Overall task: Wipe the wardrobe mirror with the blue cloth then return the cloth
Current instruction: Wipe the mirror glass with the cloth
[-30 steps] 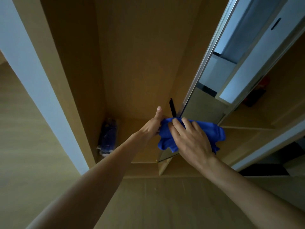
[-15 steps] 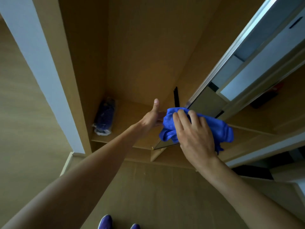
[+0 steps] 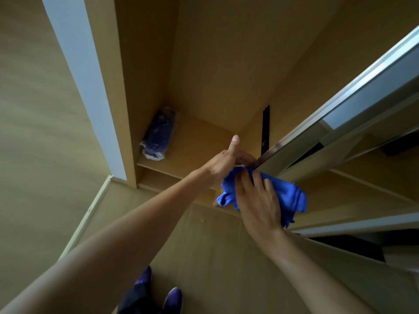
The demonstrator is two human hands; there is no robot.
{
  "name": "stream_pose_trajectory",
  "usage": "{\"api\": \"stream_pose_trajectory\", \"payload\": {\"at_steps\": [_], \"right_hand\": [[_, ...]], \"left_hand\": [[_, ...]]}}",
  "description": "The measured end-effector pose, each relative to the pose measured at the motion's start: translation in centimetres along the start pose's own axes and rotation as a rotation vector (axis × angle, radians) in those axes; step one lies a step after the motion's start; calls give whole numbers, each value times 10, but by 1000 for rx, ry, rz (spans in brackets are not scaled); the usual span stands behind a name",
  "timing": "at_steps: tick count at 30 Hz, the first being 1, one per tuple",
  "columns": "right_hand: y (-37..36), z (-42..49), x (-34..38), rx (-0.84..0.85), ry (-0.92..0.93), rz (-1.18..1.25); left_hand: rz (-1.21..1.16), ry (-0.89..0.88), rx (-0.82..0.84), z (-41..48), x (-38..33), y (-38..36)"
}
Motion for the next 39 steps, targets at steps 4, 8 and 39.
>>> {"api": "stream_pose_trajectory", "payload": {"at_steps": [4,8,39], "right_hand": [[-18,5,11,4,-1,44],[-38,8,23,24,33,67],[-136,25,72,-68,122,203]], "left_hand": [[-68,3,-19,-4,9,0],[-99,7,-34,-6,22,-1],[-50,-25,-259,7,84,-3]]}}
Point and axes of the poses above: each hand's wrist, its own z-axis towards the middle knuckle, its own y-axis out of the back of the hand, x = y × z, the point moved 5 cm from there along z, towards the middle knuckle, and after that the axes turned 1 degree about y, right-handed, at the moved point
